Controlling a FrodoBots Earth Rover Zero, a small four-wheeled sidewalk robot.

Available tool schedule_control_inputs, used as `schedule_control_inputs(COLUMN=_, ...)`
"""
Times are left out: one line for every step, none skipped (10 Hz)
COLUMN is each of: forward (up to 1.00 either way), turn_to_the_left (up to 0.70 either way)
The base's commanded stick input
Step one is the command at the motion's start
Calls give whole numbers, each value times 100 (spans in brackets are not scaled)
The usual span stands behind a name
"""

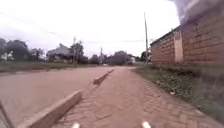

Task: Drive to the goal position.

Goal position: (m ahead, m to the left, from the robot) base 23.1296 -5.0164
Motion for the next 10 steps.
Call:
schedule_control_inputs(forward=50, turn_to_the_left=15)
schedule_control_inputs(forward=50, turn_to_the_left=13)
schedule_control_inputs(forward=50, turn_to_the_left=0)
schedule_control_inputs(forward=50, turn_to_the_left=0)
schedule_control_inputs(forward=50, turn_to_the_left=6)
schedule_control_inputs(forward=50, turn_to_the_left=12)
schedule_control_inputs(forward=50, turn_to_the_left=-12)
schedule_control_inputs(forward=50, turn_to_the_left=-38)
schedule_control_inputs(forward=50, turn_to_the_left=-50)
schedule_control_inputs(forward=50, turn_to_the_left=-50)
